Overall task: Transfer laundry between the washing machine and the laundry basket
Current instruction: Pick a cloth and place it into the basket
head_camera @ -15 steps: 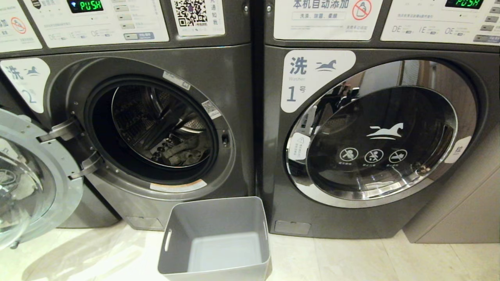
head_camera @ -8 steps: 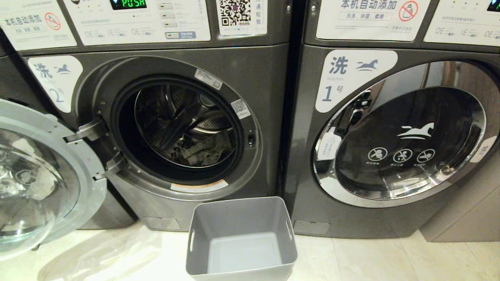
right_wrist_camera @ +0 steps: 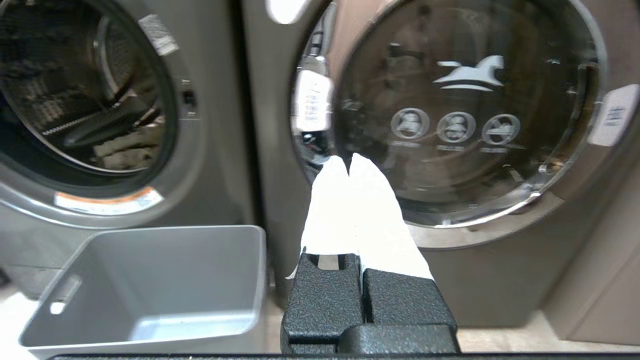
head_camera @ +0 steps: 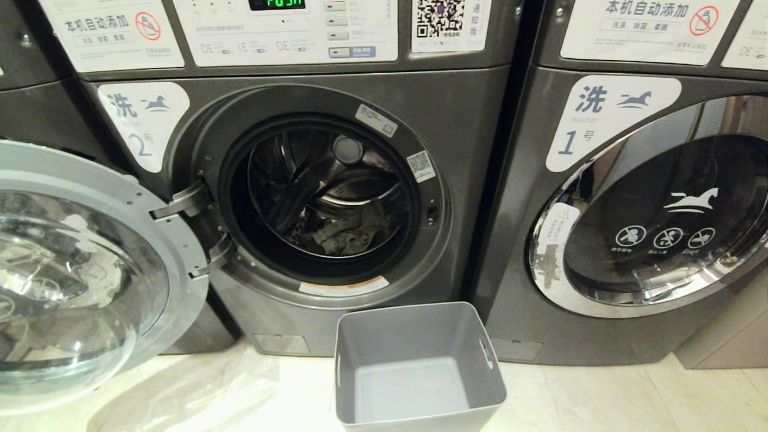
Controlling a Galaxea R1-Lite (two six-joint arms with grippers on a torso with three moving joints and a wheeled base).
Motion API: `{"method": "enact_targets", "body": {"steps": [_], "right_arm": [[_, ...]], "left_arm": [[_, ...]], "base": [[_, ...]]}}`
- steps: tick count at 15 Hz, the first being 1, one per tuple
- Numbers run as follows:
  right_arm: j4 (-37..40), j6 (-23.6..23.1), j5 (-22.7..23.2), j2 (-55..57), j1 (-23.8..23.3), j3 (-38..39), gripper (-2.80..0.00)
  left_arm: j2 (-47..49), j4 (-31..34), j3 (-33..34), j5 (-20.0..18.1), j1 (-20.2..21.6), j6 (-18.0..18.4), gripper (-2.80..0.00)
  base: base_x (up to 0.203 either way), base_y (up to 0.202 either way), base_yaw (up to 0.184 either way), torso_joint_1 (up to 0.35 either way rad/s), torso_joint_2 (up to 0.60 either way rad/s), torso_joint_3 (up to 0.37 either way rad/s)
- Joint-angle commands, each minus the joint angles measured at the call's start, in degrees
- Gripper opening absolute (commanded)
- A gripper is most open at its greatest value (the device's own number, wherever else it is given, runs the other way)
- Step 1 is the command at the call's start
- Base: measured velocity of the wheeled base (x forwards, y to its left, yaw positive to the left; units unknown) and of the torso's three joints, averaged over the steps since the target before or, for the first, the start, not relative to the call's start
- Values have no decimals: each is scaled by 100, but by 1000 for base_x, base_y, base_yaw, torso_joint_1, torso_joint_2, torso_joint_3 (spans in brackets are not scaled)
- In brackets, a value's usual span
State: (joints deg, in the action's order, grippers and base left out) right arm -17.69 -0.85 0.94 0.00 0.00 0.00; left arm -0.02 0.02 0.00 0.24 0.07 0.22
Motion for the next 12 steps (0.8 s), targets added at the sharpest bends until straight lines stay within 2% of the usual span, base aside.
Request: {"method": "enact_targets", "body": {"steps": [1,12], "right_arm": [[-15,-3,3,9,0,229,-280],[-15,-3,3,9,0,229,-280]], "left_arm": [[-7,-2,0,2,1,5,-280],[-7,-1,0,2,1,-12,-280]], "base": [[0,195,0,2,-2,7],[0,195,-2,3,2,3]]}}
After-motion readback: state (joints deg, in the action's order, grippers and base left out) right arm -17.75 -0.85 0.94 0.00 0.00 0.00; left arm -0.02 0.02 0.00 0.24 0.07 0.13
